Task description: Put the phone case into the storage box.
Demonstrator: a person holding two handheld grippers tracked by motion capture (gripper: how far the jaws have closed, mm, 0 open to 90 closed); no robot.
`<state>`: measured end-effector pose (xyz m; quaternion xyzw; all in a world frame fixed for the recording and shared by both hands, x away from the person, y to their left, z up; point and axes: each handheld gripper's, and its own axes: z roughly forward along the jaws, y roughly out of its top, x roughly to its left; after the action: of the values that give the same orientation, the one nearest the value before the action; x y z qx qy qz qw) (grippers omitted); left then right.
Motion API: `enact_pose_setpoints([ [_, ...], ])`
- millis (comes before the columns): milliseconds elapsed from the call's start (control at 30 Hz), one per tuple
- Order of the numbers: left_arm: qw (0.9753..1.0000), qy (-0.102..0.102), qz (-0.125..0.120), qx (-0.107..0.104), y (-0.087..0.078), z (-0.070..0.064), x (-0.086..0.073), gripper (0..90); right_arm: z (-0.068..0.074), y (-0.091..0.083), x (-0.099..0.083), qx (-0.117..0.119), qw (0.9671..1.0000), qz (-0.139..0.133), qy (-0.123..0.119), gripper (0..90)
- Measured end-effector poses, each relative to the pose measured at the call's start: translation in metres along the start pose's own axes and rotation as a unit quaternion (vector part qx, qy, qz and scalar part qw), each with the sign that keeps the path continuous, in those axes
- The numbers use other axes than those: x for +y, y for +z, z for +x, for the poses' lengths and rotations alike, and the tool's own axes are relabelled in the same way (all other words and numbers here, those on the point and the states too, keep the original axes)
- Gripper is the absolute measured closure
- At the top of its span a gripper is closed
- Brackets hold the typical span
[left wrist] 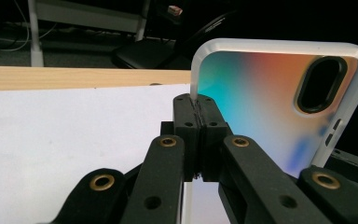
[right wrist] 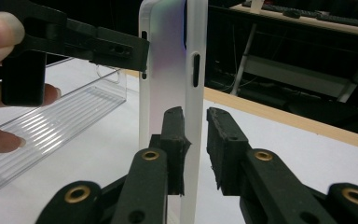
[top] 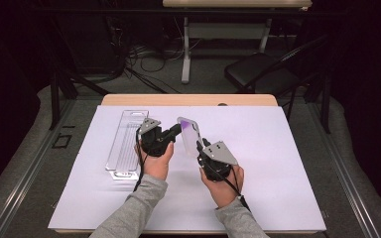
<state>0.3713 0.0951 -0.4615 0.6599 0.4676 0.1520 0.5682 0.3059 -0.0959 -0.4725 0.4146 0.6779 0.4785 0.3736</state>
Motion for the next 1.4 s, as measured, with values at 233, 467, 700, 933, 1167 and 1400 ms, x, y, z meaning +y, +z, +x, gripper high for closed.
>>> enact_pose_setpoints([
  [233, 1.0, 0.0, 0.0, 0.005, 0.0, 0.002, 0.001, 89.1, -0.001, 0.0, 0.0, 0.004, 1.0, -0.002, -0.001, 71.7],
  [467, 0.9999, 0.001, -0.005, 0.012, -0.003, 0.008, 0.005, 89.1, -0.001, -0.002, 0.001, 0.008, 0.9999, -0.009, -0.009, 64.3],
  [700, 0.9996, 0.004, -0.012, 0.026, -0.009, 0.014, 0.012, 89.1, 0.0, -0.003, 0.003, 0.017, 0.9995, -0.017, -0.02, 58.9],
  [933, 0.9988, 0.009, -0.022, 0.044, -0.015, 0.023, 0.023, 89.1, -0.003, -0.003, 0.004, 0.029, 0.9992, -0.016, -0.023, 52.7],
  [1167, 0.9974, 0.016, -0.033, 0.062, -0.021, 0.031, 0.038, 89.0, -0.005, -0.003, 0.005, 0.032, 0.9989, -0.012, -0.033, 51.5],
  [1400, 0.9954, 0.02, -0.041, 0.085, -0.026, 0.042, 0.053, 89.0, -0.011, -0.005, 0.005, 0.035, 0.999, -0.011, -0.028, 53.4],
])
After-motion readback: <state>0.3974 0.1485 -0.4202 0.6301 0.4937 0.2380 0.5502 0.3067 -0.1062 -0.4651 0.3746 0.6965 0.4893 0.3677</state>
